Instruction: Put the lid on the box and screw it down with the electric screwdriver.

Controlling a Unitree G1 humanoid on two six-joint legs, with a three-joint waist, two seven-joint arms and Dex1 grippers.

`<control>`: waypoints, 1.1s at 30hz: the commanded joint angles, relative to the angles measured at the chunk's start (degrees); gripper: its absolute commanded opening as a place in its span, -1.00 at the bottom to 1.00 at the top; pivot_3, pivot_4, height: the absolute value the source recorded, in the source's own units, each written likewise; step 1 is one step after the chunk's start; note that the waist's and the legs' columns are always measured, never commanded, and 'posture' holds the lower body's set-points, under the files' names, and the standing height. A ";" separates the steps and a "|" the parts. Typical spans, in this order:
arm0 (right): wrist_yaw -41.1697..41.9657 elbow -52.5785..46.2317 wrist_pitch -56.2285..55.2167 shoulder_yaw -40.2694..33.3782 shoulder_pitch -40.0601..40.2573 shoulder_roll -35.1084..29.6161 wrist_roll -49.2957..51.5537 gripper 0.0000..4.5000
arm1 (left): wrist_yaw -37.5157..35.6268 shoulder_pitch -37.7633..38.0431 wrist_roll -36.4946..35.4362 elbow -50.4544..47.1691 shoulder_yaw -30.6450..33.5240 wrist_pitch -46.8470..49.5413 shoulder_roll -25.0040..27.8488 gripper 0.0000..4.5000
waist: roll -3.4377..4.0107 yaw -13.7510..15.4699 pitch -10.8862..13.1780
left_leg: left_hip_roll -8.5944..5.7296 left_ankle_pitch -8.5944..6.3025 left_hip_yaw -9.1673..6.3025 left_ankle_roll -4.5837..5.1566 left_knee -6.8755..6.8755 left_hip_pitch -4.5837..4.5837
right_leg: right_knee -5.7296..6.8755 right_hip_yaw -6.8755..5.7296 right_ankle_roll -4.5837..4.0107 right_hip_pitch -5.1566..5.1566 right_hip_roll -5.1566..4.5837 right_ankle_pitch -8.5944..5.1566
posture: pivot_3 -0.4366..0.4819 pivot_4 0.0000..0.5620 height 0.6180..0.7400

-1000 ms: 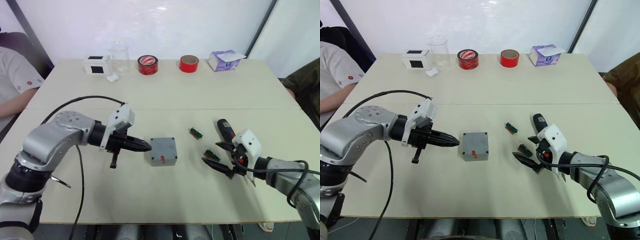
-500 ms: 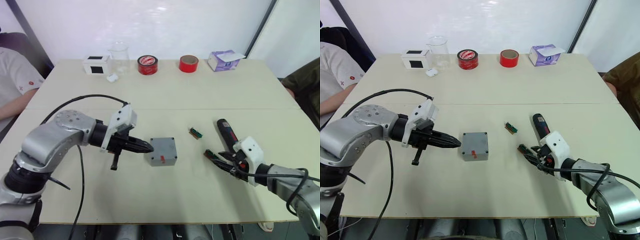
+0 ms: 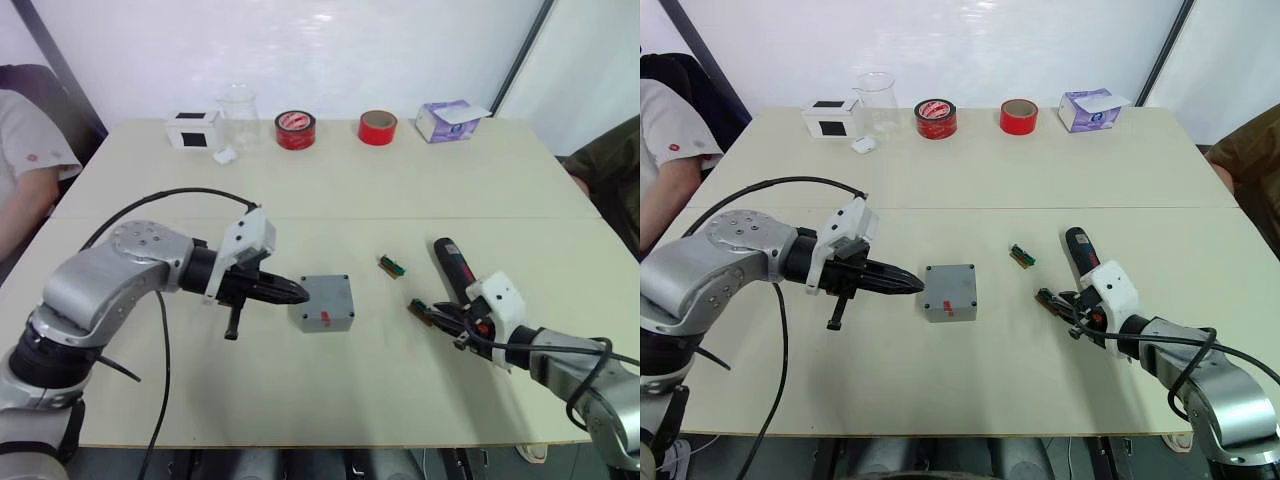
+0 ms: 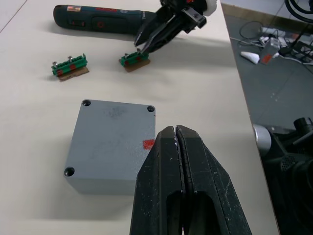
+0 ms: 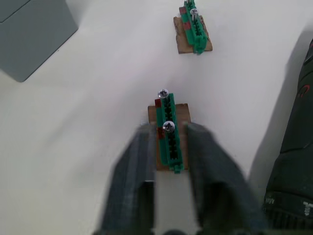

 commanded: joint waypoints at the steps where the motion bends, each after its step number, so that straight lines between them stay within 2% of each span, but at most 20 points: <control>1: -0.03 0.13 -1.53 0.44 -0.48 0.35 -0.91 -0.97 | 0.35 -0.18 -1.02 -1.22 1.72 0.20 0.44 -1.00 | 0.00 0.01 0.00 | 0.00 0.00 0.00 0.00 0.00 0.00 | 0.00 0.00 0.00 0.00 0.00 0.00 | -0.05 -0.47 1.00; 14: 0.74 -0.61 -2.60 -1.66 -0.46 0.44 0.37 -0.97 | 1.46 0.93 -1.93 -0.93 2.78 0.70 0.59 -1.00 | 0.00 0.00 0.00 | 0.00 0.00 0.00 0.00 0.00 0.00 | 0.01 0.00 0.00 0.00 0.00 0.00 | -0.05 -0.47 1.00; 26: 0.25 -4.14 0.38 -4.78 -1.17 0.31 4.89 -0.97 | 2.12 1.63 -2.15 4.77 4.57 0.32 -0.31 -1.00 | 0.00 0.01 0.00 | 0.00 0.00 0.00 0.00 0.01 0.01 | 0.03 0.00 0.00 0.00 -0.02 0.00 | -0.05 -0.47 1.00; 33: -1.59 -7.19 4.22 -3.50 -7.74 1.98 10.24 -0.97 | 3.84 4.50 -2.57 4.47 7.27 1.83 1.92 -1.00 | 0.01 -0.09 0.00 | 0.04 0.00 0.01 0.00 0.01 0.06 | 0.07 0.03 0.00 0.00 -0.02 0.00 | -0.05 -0.47 1.00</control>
